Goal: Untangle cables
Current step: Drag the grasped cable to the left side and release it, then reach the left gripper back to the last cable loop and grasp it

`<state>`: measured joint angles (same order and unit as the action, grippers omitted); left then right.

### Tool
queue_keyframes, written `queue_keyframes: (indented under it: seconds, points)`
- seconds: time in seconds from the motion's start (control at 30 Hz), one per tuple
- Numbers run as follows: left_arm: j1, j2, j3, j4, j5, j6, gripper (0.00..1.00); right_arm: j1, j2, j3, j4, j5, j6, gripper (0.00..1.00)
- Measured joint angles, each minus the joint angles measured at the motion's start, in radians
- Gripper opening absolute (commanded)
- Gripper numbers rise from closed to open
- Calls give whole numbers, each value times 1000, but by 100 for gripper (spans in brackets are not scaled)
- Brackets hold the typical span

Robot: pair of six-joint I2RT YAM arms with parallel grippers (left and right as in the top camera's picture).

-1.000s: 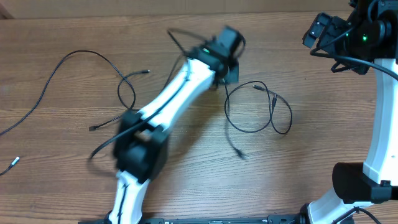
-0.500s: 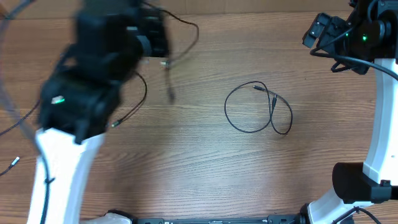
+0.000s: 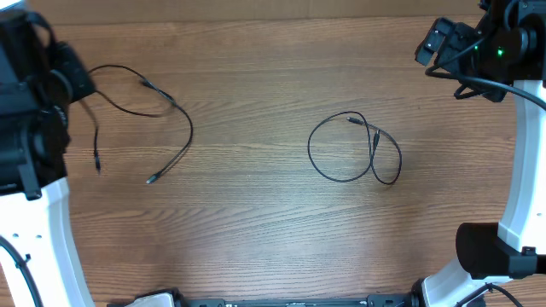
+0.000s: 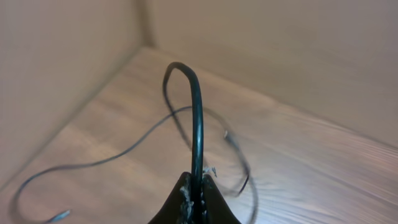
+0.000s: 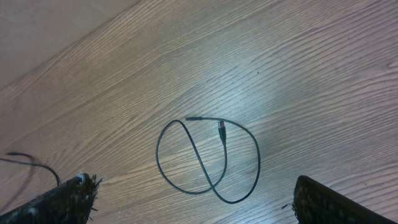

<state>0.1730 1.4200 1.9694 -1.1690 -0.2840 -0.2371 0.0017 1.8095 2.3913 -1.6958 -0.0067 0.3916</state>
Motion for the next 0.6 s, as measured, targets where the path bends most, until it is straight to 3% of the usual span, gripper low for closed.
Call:
queue_keyframes:
  seconds: [0.17,0.2,0.27,0.3,0.37,0.43,0.6]
  points:
    - [106,61,0,-59,-13,-52,5,0,0,0,0,0,0,100]
    - [128,79,0,-75,-16,-66,14,0,0,0,0,0,0,100]
    - [165,114,0,-103,-16,-93,58,0,0,0,0,0,0,100]
    - [177,130,-1,-111,-15,-101,75,0,0,0,0,0,1,100]
    - [199,160,-2,-131,-11,-111,91,0,0,0,0,0,0,100]
    - [203,179,-2,-141,-3,-117,98,0,0,0,0,0,0,100]
    - [202,188,-2,-138,39,-130,100,0,0,0,0,0,0,100]
